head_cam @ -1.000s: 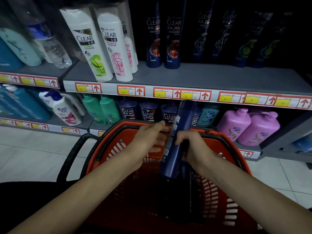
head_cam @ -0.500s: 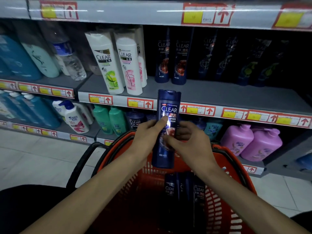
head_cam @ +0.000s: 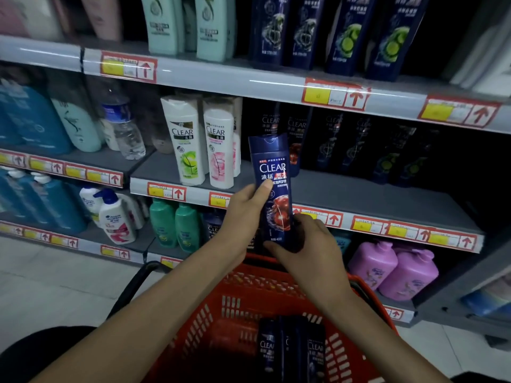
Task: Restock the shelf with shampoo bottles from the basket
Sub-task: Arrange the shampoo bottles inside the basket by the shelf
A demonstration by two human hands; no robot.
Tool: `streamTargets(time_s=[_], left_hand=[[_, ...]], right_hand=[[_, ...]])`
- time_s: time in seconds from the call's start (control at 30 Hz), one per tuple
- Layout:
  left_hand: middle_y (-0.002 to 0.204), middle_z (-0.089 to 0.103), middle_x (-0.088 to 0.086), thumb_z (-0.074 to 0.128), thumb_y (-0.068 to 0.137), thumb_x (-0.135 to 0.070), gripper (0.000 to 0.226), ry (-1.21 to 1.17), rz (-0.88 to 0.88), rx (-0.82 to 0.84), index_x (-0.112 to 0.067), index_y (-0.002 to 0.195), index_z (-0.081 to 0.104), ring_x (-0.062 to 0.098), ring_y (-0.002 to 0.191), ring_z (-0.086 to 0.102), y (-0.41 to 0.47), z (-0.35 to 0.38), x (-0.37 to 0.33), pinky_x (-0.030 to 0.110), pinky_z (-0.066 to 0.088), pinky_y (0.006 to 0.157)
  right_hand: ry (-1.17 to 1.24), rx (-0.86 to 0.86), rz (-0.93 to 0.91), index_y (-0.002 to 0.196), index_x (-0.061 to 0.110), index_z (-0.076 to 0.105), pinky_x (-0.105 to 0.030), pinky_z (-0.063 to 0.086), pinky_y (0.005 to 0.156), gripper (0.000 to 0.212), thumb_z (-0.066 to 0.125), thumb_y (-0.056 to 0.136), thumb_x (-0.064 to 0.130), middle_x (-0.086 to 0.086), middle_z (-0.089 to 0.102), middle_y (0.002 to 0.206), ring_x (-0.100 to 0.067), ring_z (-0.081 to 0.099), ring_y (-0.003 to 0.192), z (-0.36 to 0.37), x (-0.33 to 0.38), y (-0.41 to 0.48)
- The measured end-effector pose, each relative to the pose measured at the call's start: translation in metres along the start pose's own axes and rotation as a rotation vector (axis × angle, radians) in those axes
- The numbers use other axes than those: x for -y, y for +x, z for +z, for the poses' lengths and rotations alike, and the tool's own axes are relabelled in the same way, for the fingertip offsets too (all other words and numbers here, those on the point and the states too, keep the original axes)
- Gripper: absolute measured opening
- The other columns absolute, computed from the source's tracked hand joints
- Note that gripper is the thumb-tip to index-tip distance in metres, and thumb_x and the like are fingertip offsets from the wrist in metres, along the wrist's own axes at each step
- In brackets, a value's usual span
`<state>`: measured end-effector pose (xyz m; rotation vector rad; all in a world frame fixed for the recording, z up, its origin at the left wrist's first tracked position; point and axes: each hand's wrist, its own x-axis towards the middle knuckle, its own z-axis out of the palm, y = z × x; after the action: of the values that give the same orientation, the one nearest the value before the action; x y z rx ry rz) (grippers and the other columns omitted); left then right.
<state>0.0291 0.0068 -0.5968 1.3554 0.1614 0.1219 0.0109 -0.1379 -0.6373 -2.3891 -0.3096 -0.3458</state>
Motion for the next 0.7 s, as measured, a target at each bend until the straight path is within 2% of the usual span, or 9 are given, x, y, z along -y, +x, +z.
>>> streamTargets(time_s=[0.13, 0.23, 0.33, 0.4, 0.43, 0.5, 0.57, 0.63, 0.7], left_hand=[[0.099, 0.078, 0.001, 0.056, 0.102, -0.035, 0.026, -0.013, 0.009, -0.001, -0.016, 0.113, 0.069, 0.01, 0.083, 0.074, 0.007, 0.007, -0.005, 0.029, 0.06, 0.076], [0.1, 0.077, 0.001, 0.057, 0.101, -0.033, 0.024, 0.003, 0.036, -0.014, -0.016, 0.116, 0.068, 0.007, 0.08, 0.074, 0.013, 0.009, -0.006, 0.02, 0.056, 0.067], [0.1, 0.078, 0.002, 0.059, 0.101, -0.029, 0.024, 0.054, 0.074, -0.003, -0.014, 0.117, 0.069, 0.01, 0.085, 0.074, 0.019, 0.009, -0.006, 0.024, 0.058, 0.073], [0.101, 0.077, -0.002, 0.058, 0.101, -0.026, 0.024, 0.1, 0.088, 0.043, -0.015, 0.12, 0.068, 0.008, 0.09, 0.074, 0.025, 0.007, -0.008, 0.029, 0.059, 0.083], [0.102, 0.076, -0.004, 0.058, 0.102, -0.024, 0.024, 0.117, 0.092, 0.071, -0.015, 0.123, 0.065, 0.004, 0.09, 0.073, 0.028, 0.004, -0.009, 0.026, 0.058, 0.083], [0.101, 0.072, -0.011, 0.057, 0.102, -0.019, 0.023, 0.18, 0.101, 0.113, -0.018, 0.125, 0.06, -0.01, 0.081, 0.069, 0.034, -0.001, -0.011, 0.01, 0.053, 0.071], [0.098, 0.069, -0.013, 0.057, 0.102, -0.017, 0.026, 0.253, 0.111, 0.126, -0.022, 0.127, 0.059, -0.015, 0.074, 0.066, 0.038, -0.005, -0.011, 0.004, 0.047, 0.063], [0.094, 0.07, -0.013, 0.058, 0.101, -0.018, 0.028, 0.312, 0.113, 0.138, -0.027, 0.128, 0.06, -0.014, 0.074, 0.065, 0.043, -0.008, -0.008, 0.008, 0.048, 0.065], [0.097, 0.07, -0.012, 0.059, 0.101, -0.02, 0.031, 0.361, 0.097, 0.148, -0.034, 0.128, 0.057, -0.011, 0.082, 0.065, 0.047, -0.009, -0.006, 0.017, 0.05, 0.076]], right_hand=[[-0.091, -0.039, 0.039, 0.12, 0.029, 0.055, -0.036, 0.056, 0.077, 0.063, 0.078, 0.073, 0.063, 0.007, 0.062, 0.108, -0.015, 0.063, 0.095, 0.005, 0.008, 0.014], [-0.112, -0.055, 0.093, 0.115, 0.024, 0.053, -0.035, 0.053, 0.07, 0.062, 0.081, 0.071, 0.058, 0.003, 0.066, 0.105, -0.021, 0.067, 0.092, 0.01, 0.015, 0.024], [-0.084, -0.051, 0.124, 0.109, 0.02, 0.052, -0.035, 0.05, 0.064, 0.058, 0.082, 0.069, 0.05, 0.001, 0.07, 0.097, -0.024, 0.069, 0.086, 0.013, 0.019, 0.037], [-0.029, -0.045, 0.159, 0.108, 0.02, 0.053, -0.036, 0.053, 0.067, 0.059, 0.083, 0.066, 0.049, 0.003, 0.071, 0.093, -0.023, 0.069, 0.084, 0.013, 0.017, 0.046], [0.002, -0.039, 0.181, 0.109, 0.02, 0.053, -0.038, 0.055, 0.07, 0.06, 0.084, 0.066, 0.049, 0.003, 0.071, 0.093, -0.022, 0.069, 0.084, 0.013, 0.017, 0.05], [0.057, -0.03, 0.223, 0.111, 0.02, 0.056, -0.038, 0.057, 0.073, 0.06, 0.084, 0.066, 0.049, 0.004, 0.071, 0.094, -0.021, 0.069, 0.085, 0.012, 0.016, 0.059], [0.109, -0.044, 0.254, 0.11, 0.022, 0.056, -0.036, 0.058, 0.072, 0.057, 0.084, 0.067, 0.047, 0.006, 0.071, 0.094, -0.018, 0.069, 0.085, 0.012, 0.016, 0.069], [0.142, -0.085, 0.261, 0.109, 0.024, 0.055, -0.036, 0.058, 0.071, 0.055, 0.082, 0.067, 0.047, 0.007, 0.071, 0.093, -0.017, 0.069, 0.084, 0.013, 0.015, 0.082], [0.146, -0.112, 0.257, 0.109, 0.024, 0.054, -0.037, 0.058, 0.072, 0.055, 0.079, 0.067, 0.05, 0.006, 0.07, 0.09, -0.019, 0.068, 0.084, 0.017, 0.015, 0.095]])
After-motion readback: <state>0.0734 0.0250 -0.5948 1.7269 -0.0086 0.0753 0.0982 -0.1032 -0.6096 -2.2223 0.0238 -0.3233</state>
